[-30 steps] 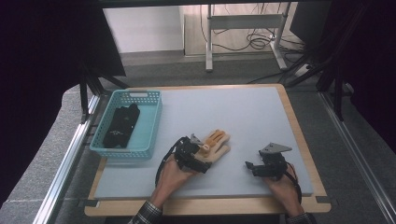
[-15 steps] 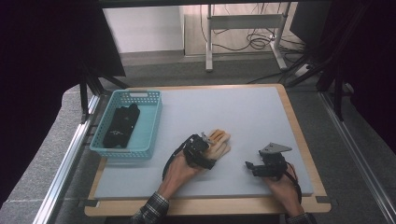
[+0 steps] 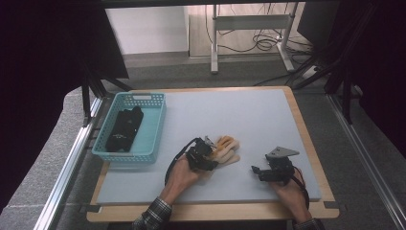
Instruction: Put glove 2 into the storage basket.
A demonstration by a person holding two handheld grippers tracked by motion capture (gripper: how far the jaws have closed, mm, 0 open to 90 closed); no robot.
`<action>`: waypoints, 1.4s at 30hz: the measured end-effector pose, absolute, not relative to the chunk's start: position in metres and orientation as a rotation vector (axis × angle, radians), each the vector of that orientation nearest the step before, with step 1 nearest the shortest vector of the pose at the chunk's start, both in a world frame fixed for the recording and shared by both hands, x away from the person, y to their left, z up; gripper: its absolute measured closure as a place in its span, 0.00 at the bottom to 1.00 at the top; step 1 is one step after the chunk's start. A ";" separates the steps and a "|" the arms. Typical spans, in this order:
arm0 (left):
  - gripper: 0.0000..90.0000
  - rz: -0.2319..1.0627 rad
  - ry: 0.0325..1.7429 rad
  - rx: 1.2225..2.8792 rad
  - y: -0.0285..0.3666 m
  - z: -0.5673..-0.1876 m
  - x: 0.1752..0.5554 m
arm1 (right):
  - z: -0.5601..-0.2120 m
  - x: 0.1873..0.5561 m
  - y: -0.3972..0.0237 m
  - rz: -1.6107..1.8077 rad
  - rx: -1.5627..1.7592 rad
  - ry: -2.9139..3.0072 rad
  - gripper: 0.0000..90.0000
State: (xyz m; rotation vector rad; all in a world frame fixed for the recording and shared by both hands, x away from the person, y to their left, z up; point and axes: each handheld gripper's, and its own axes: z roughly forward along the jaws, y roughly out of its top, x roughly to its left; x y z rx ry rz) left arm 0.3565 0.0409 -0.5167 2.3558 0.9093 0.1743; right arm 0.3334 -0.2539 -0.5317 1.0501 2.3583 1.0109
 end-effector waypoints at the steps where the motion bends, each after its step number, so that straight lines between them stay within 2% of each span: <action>1: 0.64 0.173 0.908 2.349 0.042 -0.516 0.356 | -0.532 0.333 -0.254 1.011 1.050 2.358 0.26; 4: 0.68 0.176 0.901 2.329 0.046 -0.512 0.356 | -0.532 0.333 -0.254 1.012 1.051 2.358 0.26; 8: 0.81 0.174 0.897 2.285 0.053 -0.502 0.356 | -0.532 0.333 -0.254 1.012 1.051 2.358 0.26; 17: 0.83 0.206 0.913 2.281 0.058 -0.495 0.357 | -0.532 0.333 -0.254 1.011 1.050 2.358 0.26; 27: 0.83 0.283 0.998 2.231 0.081 -0.474 0.363 | -0.532 0.333 -0.254 1.012 1.051 2.359 0.26; 42: 0.83 0.458 1.179 2.128 0.143 -0.420 0.380 | -0.532 0.333 -0.254 1.012 1.050 2.358 0.26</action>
